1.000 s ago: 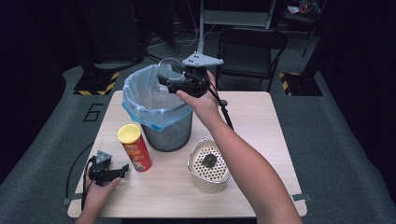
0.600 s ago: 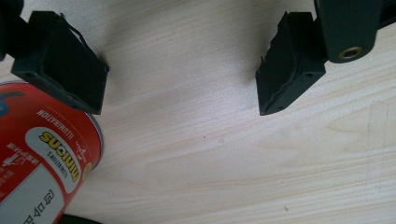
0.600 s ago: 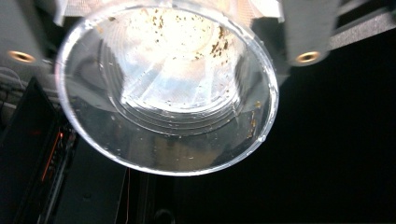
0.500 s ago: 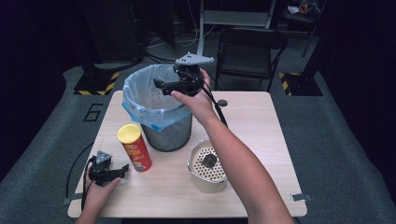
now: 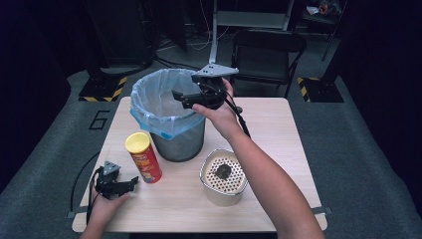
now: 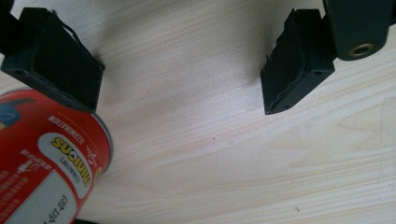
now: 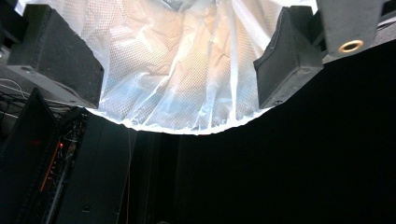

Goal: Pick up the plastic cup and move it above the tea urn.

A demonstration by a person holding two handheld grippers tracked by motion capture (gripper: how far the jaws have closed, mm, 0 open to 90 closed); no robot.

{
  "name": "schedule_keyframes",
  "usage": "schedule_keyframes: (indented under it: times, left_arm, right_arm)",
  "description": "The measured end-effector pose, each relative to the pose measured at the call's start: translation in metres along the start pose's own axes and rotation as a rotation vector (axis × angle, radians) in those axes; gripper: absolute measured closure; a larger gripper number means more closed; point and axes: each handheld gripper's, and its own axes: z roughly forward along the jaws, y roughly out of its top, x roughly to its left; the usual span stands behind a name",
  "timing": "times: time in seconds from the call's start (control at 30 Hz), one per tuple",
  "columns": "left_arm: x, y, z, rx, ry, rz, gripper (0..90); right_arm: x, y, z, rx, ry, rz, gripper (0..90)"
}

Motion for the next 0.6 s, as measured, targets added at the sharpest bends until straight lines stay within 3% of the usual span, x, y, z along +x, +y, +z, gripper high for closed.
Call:
schedule_keyframes:
  times: [0.23,0.6]
  left_arm:
    - [0.000,0.000,-0.001,0.004,-0.007,0.006,12.7]
    - [0.000,0.000,-0.001,0.003,-0.002,0.014,13.1]
  right_arm:
    - [0.006,-0.005,-0.018,0.003,0.032,-0.023,19.0]
    - [0.008,-0.014,-0.042,0.006,0.025,-0.046,22.0]
